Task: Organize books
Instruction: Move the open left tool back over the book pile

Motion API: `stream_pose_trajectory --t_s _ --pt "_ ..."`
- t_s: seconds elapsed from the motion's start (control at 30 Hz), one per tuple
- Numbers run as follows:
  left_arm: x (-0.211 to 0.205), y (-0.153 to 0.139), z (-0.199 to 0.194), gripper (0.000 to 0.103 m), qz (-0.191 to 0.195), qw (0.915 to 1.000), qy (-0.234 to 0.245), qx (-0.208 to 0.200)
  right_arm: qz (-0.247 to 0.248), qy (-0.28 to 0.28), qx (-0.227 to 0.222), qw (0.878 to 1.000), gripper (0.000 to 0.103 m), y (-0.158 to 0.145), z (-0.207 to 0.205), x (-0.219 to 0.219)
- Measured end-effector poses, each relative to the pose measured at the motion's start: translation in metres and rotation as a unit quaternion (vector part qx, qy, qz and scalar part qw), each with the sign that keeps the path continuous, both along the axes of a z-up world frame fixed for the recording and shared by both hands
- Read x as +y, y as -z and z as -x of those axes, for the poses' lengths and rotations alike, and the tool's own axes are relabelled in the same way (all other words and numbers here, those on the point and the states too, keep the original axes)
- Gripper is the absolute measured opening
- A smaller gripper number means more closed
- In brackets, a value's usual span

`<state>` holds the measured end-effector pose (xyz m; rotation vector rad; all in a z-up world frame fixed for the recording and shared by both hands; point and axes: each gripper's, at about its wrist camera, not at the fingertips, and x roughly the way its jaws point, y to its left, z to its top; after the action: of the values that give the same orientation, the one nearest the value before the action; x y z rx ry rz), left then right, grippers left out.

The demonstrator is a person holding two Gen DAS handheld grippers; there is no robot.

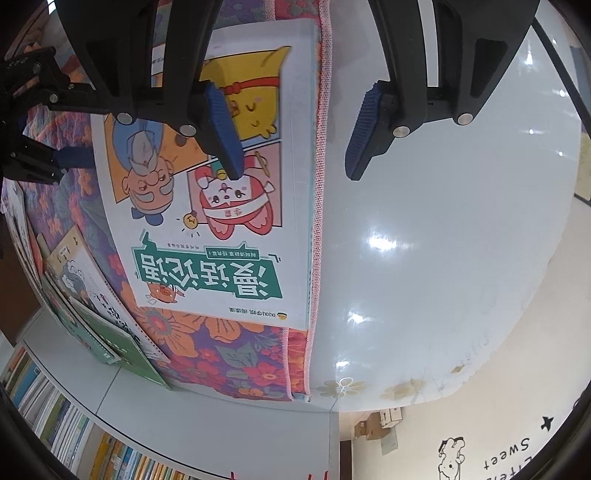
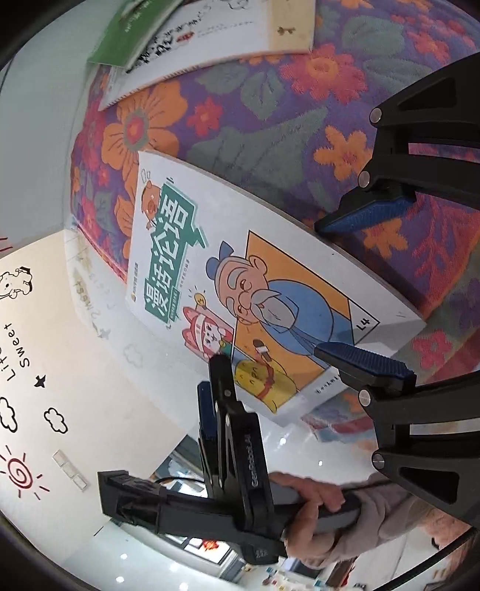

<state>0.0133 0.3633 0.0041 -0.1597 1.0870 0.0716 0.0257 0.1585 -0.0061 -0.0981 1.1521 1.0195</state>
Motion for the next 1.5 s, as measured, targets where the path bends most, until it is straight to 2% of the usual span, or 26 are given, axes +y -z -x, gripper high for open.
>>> stream_pose_trajectory --t_s 0.13,0.27,0.43,0.53,0.7,0.8,0.83,0.9,1.03,1.13,1.23,1.37,1.5 --pt "-0.006 0.000 -0.001 0.056 0.001 0.9999 0.010 0.000 -0.014 0.000 0.021 1.000 0.058 0.003 -0.002 -0.003" --pt "-0.011 0.000 -0.001 0.056 0.007 0.9998 0.021 -0.001 -0.012 -0.001 0.017 1.000 0.058 0.003 0.000 -0.001" --pt "-0.017 -0.002 0.000 0.056 -0.013 0.9998 0.017 -0.002 -0.014 -0.001 0.011 1.000 0.061 0.005 0.000 0.003" --pt "-0.012 -0.007 0.002 0.055 -0.042 0.9991 -0.004 -0.007 -0.016 -0.001 0.018 1.000 0.061 0.005 -0.003 0.007" --pt "0.009 -0.019 0.007 0.055 -0.058 0.9958 -0.060 -0.037 -0.032 0.021 0.070 0.997 0.060 0.004 -0.017 -0.005" --pt "0.020 -0.019 0.004 0.055 -0.017 0.9950 -0.091 -0.039 -0.041 0.040 0.081 0.995 0.060 -0.006 -0.020 -0.029" --pt "0.021 -0.019 0.001 0.053 0.000 0.9939 -0.106 -0.031 -0.041 0.044 0.080 0.995 0.060 -0.010 -0.020 -0.039" --pt "0.011 -0.026 -0.002 0.054 0.023 0.9927 -0.111 -0.041 -0.039 0.057 0.068 0.995 0.060 -0.021 -0.025 -0.070" --pt "-0.044 -0.054 -0.016 0.054 0.071 0.9921 -0.071 -0.076 -0.034 0.124 0.028 0.991 0.060 -0.041 -0.045 -0.149" --pt "-0.100 -0.073 -0.041 0.054 0.087 0.9912 -0.041 -0.090 -0.056 0.195 0.017 0.979 0.060 -0.054 -0.067 -0.225" --pt "-0.163 -0.085 -0.072 0.054 0.123 0.9876 0.004 -0.097 -0.073 0.257 0.005 0.964 0.060 -0.061 -0.085 -0.302" --pt "-0.264 -0.078 -0.110 0.054 0.139 0.9842 0.080 -0.074 -0.071 0.329 0.015 0.941 0.060 -0.056 -0.101 -0.394" --pt "-0.360 -0.053 -0.131 0.054 0.135 0.9777 0.156 -0.040 -0.054 0.381 0.032 0.922 0.060 -0.034 -0.102 -0.451"
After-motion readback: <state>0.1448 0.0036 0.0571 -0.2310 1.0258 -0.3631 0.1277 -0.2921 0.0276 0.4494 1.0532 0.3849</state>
